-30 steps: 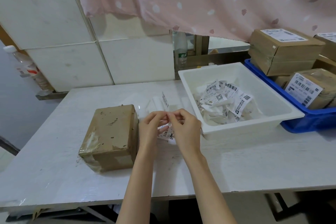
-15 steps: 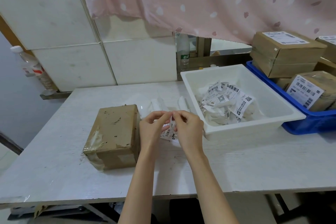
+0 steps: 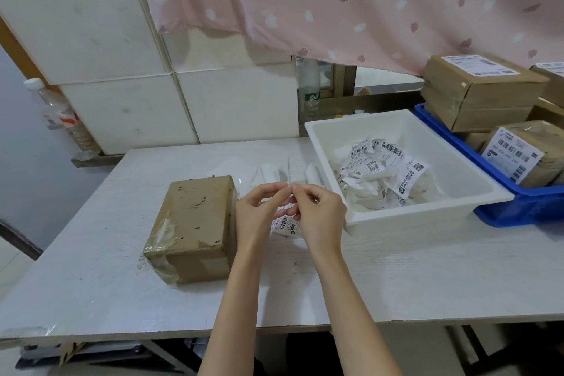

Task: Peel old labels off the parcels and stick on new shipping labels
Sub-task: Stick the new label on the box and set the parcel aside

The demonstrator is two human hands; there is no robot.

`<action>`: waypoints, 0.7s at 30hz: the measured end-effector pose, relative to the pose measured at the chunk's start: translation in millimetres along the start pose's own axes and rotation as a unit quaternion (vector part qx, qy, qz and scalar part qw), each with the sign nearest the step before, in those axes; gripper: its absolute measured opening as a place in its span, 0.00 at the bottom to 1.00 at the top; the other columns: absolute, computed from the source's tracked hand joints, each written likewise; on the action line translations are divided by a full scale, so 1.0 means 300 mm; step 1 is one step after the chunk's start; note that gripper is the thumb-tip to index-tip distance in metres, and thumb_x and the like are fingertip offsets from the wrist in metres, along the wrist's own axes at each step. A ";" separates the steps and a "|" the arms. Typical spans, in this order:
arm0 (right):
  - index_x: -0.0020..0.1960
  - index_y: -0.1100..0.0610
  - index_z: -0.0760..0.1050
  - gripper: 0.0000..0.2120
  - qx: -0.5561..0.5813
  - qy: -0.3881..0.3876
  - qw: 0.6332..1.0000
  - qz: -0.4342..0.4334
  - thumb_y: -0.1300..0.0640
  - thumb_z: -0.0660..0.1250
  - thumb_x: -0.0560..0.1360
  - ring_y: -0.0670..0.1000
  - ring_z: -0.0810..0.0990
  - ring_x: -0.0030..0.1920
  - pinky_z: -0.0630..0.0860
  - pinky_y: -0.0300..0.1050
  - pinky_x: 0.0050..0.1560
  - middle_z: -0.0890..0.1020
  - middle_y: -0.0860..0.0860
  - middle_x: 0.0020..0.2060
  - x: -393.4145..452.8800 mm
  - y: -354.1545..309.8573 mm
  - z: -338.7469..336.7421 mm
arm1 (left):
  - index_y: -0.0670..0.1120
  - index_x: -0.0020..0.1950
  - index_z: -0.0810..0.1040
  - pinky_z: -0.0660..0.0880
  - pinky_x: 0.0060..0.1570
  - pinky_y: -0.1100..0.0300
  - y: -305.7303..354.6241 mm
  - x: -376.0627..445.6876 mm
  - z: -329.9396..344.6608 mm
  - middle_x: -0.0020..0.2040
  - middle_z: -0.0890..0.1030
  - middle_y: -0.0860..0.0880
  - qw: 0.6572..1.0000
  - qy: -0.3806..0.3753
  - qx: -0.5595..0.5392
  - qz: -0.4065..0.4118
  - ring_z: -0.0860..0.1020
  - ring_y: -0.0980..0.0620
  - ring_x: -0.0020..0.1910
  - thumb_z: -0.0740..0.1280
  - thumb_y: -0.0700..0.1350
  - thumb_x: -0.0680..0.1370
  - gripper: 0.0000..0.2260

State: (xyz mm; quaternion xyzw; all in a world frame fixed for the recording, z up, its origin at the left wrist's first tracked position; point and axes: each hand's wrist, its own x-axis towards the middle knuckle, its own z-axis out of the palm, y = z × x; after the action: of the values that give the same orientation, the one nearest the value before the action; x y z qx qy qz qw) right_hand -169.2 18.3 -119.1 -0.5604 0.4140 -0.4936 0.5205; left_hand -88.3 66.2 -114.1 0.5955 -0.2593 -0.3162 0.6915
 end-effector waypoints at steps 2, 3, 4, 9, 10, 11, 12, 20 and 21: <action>0.37 0.56 0.82 0.11 0.001 0.007 1.000 -0.001 0.60 0.69 0.77 0.48 0.81 0.29 0.80 0.49 0.38 0.82 0.47 0.28 -0.002 -0.002 0.000 | 0.39 0.49 0.85 0.81 0.53 0.45 0.002 -0.001 0.004 0.45 0.84 0.37 1.000 0.005 0.003 0.005 0.84 0.41 0.48 0.76 0.40 0.72 0.07; 0.37 0.56 0.82 0.10 0.002 0.008 1.000 0.000 0.59 0.69 0.77 0.48 0.81 0.30 0.81 0.50 0.38 0.83 0.48 0.28 -0.002 -0.003 0.001 | 0.39 0.49 0.85 0.81 0.53 0.45 0.002 -0.001 0.006 0.45 0.84 0.37 1.000 0.006 0.004 0.007 0.84 0.41 0.48 0.75 0.40 0.73 0.07; 0.38 0.57 0.82 0.10 0.004 0.008 1.000 0.003 0.59 0.69 0.77 0.49 0.82 0.30 0.81 0.50 0.38 0.83 0.48 0.28 -0.003 -0.004 0.000 | 0.39 0.48 0.85 0.81 0.53 0.45 0.003 -0.002 0.008 0.44 0.84 0.38 1.000 0.007 0.004 0.010 0.84 0.40 0.48 0.75 0.40 0.73 0.06; 0.39 0.58 0.82 0.08 0.009 0.001 1.000 0.019 0.61 0.69 0.76 0.51 0.83 0.31 0.81 0.52 0.40 0.83 0.48 0.28 -0.001 -0.009 -0.002 | 0.39 0.48 0.85 0.82 0.48 0.52 0.000 -0.004 0.011 0.42 0.84 0.39 1.000 0.010 -0.011 0.008 0.84 0.40 0.48 0.73 0.38 0.74 0.05; 0.39 0.58 0.82 0.08 0.008 0.001 1.000 0.021 0.61 0.69 0.76 0.50 0.83 0.31 0.81 0.52 0.40 0.83 0.47 0.28 0.000 -0.010 -0.002 | 0.39 0.48 0.85 0.82 0.48 0.53 -0.001 -0.004 0.011 0.42 0.84 0.39 1.000 0.011 -0.013 0.007 0.84 0.41 0.48 0.73 0.37 0.74 0.05; 0.39 0.58 0.82 0.08 0.008 0.002 1.000 0.021 0.62 0.69 0.76 0.50 0.83 0.31 0.81 0.52 0.40 0.82 0.47 0.28 0.000 -0.011 -0.002 | 0.39 0.48 0.85 0.82 0.48 0.53 -0.002 -0.002 0.012 0.42 0.84 0.39 1.000 0.012 -0.013 0.006 0.84 0.41 0.48 0.73 0.37 0.74 0.04; 0.39 0.58 0.82 0.08 0.008 0.002 1.000 0.021 0.62 0.69 0.76 0.49 0.82 0.31 0.81 0.51 0.40 0.82 0.46 0.27 -0.001 -0.013 -0.003 | 0.40 0.47 0.85 0.82 0.48 0.53 -0.004 -0.002 0.012 0.42 0.84 0.39 1.000 0.015 -0.012 0.007 0.84 0.42 0.47 0.73 0.37 0.74 0.04; 0.42 0.61 0.82 0.05 0.014 -0.008 1.000 0.023 0.64 0.69 0.75 0.47 0.81 0.29 0.82 0.48 0.37 0.83 0.51 0.29 -0.001 -0.017 -0.006 | 0.38 0.45 0.85 0.81 0.42 0.58 -0.008 -0.001 0.017 0.41 0.84 0.37 0.999 0.028 -0.009 0.019 0.83 0.45 0.43 0.70 0.34 0.75 0.04; 0.42 0.62 0.82 0.04 0.014 -0.008 1.000 0.025 0.64 0.69 0.75 0.46 0.81 0.29 0.82 0.47 0.36 0.83 0.51 0.29 -0.001 -0.018 -0.007 | 0.38 0.44 0.85 0.81 0.41 0.58 -0.009 -0.001 0.018 0.40 0.83 0.38 0.999 0.028 -0.005 0.020 0.83 0.46 0.42 0.70 0.34 0.75 0.04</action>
State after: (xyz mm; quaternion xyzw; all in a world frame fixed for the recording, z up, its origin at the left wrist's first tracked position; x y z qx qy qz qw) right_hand -171.6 19.0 -114.0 -0.5461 0.4169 -0.4818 0.5439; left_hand -92.9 62.5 -115.9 0.5955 -0.2502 -0.2869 0.7075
